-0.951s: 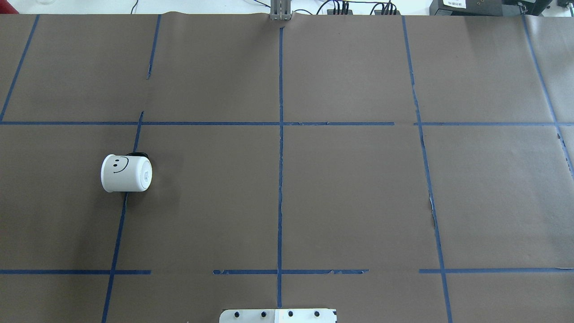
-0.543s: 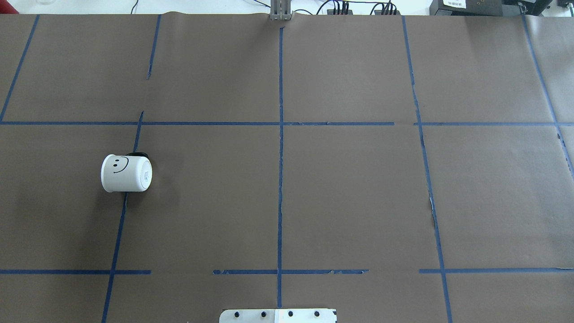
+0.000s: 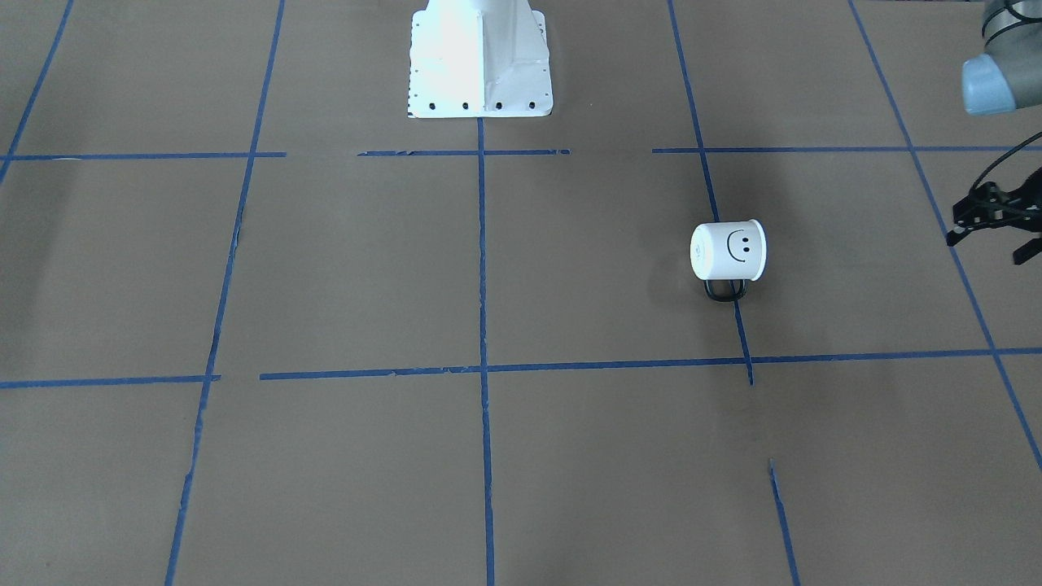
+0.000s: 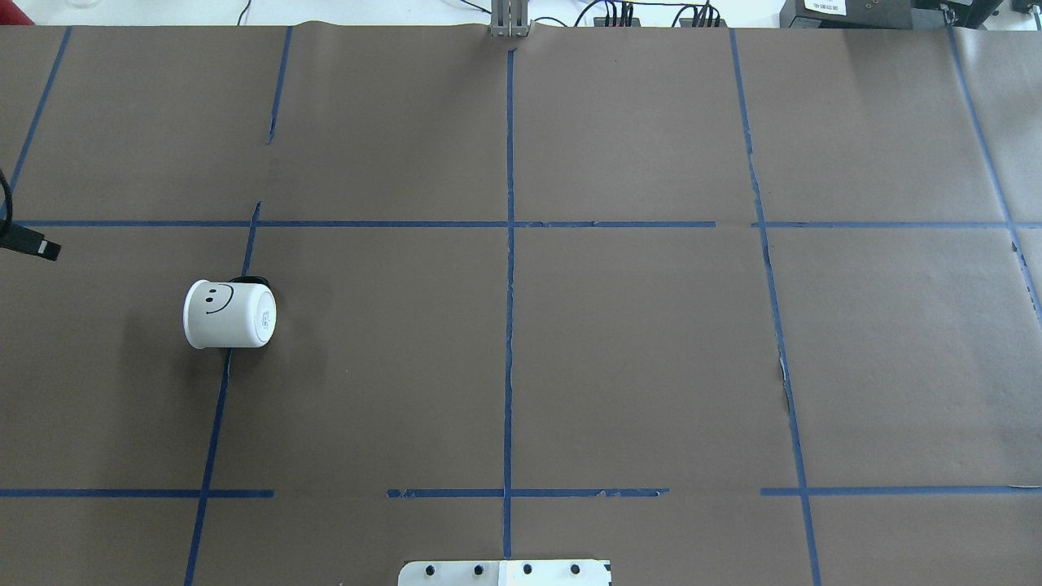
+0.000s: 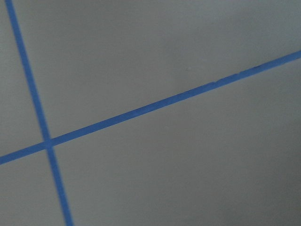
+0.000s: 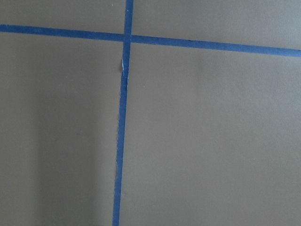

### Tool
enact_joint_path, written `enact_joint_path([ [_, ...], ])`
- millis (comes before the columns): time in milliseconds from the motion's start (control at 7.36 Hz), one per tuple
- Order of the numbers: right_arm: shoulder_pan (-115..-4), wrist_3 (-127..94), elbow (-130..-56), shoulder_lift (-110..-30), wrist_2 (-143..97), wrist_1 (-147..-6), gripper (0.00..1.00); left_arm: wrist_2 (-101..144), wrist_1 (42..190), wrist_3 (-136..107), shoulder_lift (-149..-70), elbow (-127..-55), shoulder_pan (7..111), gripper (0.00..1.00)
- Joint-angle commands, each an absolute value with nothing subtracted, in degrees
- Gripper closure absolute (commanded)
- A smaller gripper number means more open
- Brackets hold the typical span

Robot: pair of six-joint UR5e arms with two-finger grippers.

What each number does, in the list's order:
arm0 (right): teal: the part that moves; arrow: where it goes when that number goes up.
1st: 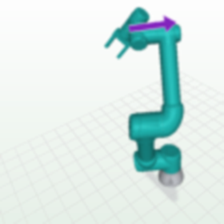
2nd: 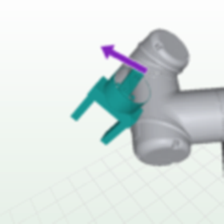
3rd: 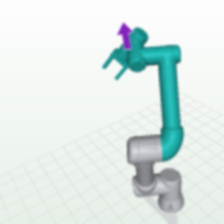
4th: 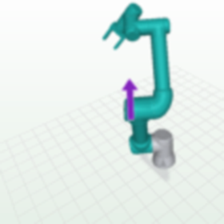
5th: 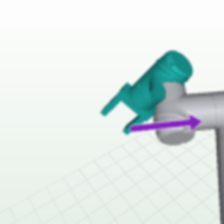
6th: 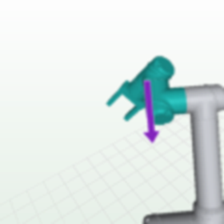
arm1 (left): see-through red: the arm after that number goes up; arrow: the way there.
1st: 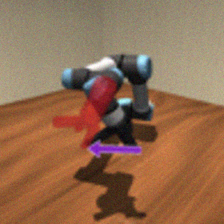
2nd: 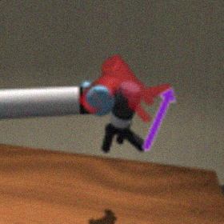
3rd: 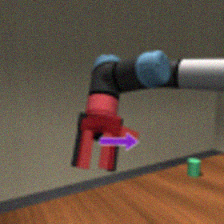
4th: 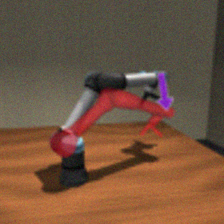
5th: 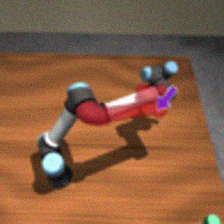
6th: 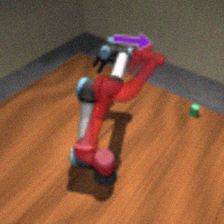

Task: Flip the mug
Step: 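Move the left gripper toward the sideways white smiley mug's rim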

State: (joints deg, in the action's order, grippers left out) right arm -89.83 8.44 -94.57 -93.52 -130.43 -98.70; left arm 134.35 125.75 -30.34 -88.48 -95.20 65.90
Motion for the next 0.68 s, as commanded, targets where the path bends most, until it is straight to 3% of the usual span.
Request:
enact_joint_path([
  [0,-89.82,8.44,-94.57,-93.52,-130.43,-98.70,0.00,141.57,145.71,-49.41,-88.51,-92.13,62.58,0.00],
  [272,-89.82,8.44,-94.57,-93.52,-130.43,-98.70,0.00,134.97,165.68,-67.77,-88.68,-85.45,57.42,0.00],
  [543,-89.83,8.44,-94.57,-93.52,-130.43,-98.70,0.00,130.36,173.71,-76.17,-88.68,-85.17,52.75,0.00],
])
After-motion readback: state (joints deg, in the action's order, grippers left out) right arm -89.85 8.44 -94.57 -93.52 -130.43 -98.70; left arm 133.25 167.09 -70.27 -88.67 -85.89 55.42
